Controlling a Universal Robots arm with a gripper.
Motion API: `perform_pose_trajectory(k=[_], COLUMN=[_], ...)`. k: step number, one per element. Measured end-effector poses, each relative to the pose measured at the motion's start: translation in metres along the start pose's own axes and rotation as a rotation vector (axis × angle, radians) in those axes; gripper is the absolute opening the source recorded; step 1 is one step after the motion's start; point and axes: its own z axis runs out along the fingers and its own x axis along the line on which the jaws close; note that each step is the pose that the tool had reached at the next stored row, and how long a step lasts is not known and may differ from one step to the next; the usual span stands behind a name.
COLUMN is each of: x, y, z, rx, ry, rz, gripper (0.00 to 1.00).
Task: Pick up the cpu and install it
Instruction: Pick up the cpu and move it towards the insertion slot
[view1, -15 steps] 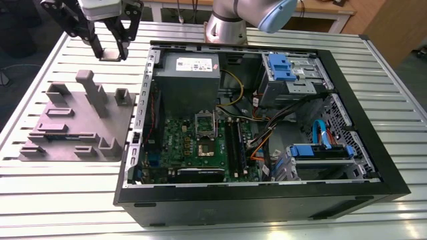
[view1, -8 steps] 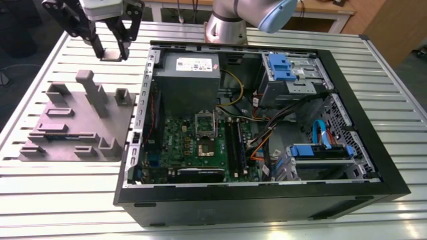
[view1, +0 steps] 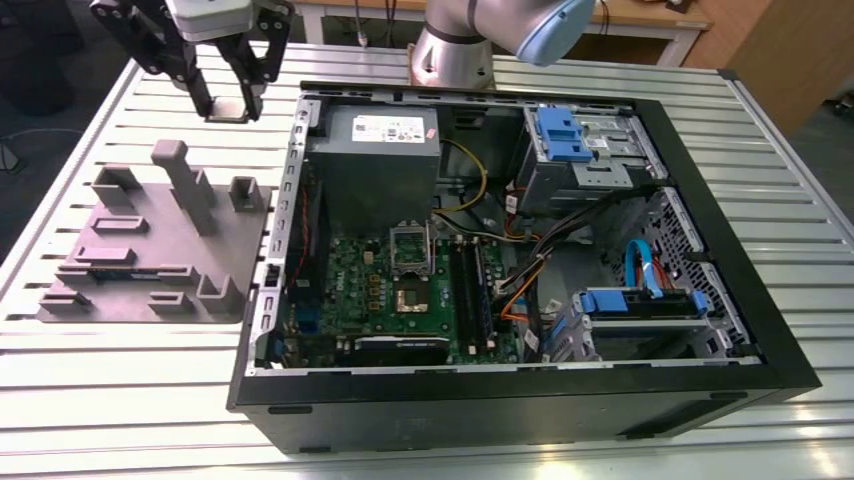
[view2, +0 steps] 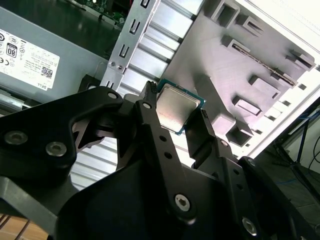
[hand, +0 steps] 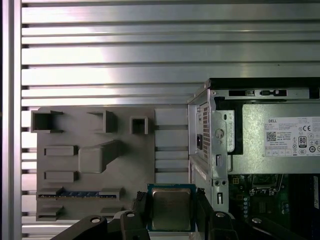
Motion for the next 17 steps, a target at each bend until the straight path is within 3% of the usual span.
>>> perform_pose_trajectory(k=[17], x=[-0.0049], y=[0.0002], z=[0.0], rx=[0.0], ry=[0.0], rz=[0.0], gripper=[0.47])
